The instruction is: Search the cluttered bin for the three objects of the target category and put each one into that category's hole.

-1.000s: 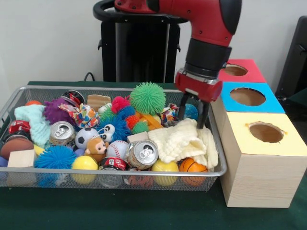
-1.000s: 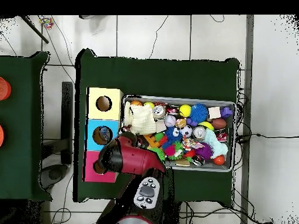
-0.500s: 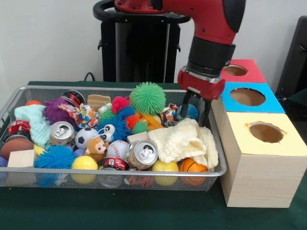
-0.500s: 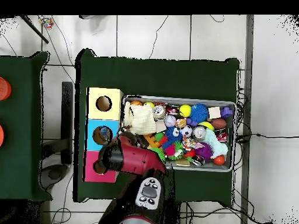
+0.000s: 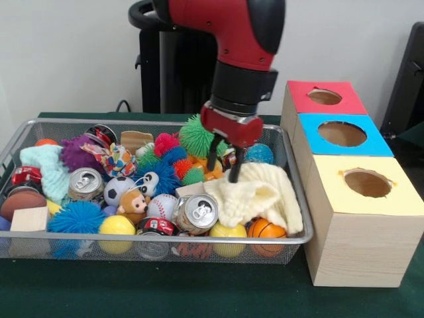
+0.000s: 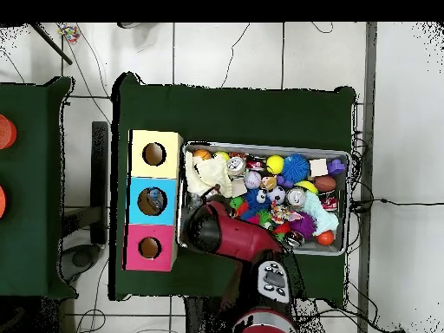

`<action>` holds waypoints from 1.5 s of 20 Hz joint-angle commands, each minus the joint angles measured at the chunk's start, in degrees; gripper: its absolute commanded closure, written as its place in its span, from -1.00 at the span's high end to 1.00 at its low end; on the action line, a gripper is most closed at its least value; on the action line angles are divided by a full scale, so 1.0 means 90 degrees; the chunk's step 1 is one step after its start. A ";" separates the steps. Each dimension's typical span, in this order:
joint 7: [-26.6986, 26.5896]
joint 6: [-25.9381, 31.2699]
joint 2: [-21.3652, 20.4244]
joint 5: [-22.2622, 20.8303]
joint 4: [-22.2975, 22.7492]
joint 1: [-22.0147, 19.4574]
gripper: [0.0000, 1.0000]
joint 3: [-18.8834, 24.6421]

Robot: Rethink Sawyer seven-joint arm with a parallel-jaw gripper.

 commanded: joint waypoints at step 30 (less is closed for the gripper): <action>0.0661 0.0396 -0.0229 -0.0112 0.0248 0.0363 1.00 0.0298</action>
